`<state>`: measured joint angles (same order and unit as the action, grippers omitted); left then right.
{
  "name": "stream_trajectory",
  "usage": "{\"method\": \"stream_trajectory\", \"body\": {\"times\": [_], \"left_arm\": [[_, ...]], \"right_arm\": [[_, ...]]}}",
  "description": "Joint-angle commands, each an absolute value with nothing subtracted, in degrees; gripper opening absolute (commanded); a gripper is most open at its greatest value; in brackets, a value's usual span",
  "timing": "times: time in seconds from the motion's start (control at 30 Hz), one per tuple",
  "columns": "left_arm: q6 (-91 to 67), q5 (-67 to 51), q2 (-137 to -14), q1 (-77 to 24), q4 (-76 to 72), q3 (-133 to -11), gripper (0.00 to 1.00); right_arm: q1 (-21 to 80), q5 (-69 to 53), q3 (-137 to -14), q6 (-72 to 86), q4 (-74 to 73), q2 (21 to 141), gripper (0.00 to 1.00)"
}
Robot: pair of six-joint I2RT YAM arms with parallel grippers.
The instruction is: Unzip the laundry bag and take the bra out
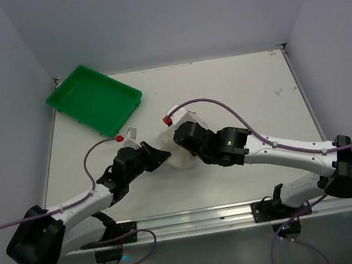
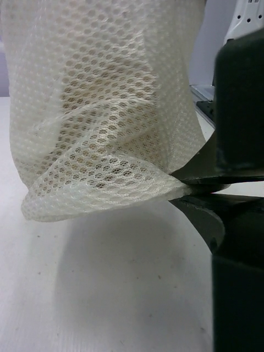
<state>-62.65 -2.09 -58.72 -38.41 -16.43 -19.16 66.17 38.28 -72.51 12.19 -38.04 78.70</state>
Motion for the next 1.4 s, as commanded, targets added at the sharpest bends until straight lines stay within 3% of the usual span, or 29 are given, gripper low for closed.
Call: {"method": "stream_trajectory", "body": {"times": [0.0,0.2,0.37,0.63,0.77,1.07,1.2,1.37], "left_arm": [[-63.7,-5.4,-68.2,-38.6,-35.7,-16.4,0.12],[-69.9,-9.3,-84.7,-38.6,-56.7,-11.3,0.13],[-70.8,-8.1,-88.2,-38.6,-59.6,-7.2,0.33],[-69.1,-1.8,-77.5,-38.1,-43.6,-5.0,0.71],[-71.0,2.2,-66.2,-38.1,-27.5,-4.8,0.77],[-73.9,13.7,-27.4,-38.1,10.0,-7.2,0.76],[-69.6,13.5,-27.8,-38.1,13.1,-12.6,0.75],[-62.2,11.6,-41.2,-38.1,12.6,-22.7,0.75]], "right_arm": [[67.3,31.9,-70.3,9.0,-33.5,77.0,0.00],[68.9,25.2,-68.1,9.4,-27.4,83.0,0.00],[69.2,22.9,-66.5,10.7,-23.1,88.4,0.00],[69.1,18.9,-66.6,11.8,-20.5,94.6,0.00],[69.2,17.7,-66.8,13.1,-20.6,95.9,0.03],[69.1,11.3,-70.2,16.5,-21.9,93.4,0.36],[69.0,14.1,-74.9,17.4,-27.2,90.2,0.47],[67.1,17.7,-75.6,20.5,-31.2,84.1,0.63]]}}
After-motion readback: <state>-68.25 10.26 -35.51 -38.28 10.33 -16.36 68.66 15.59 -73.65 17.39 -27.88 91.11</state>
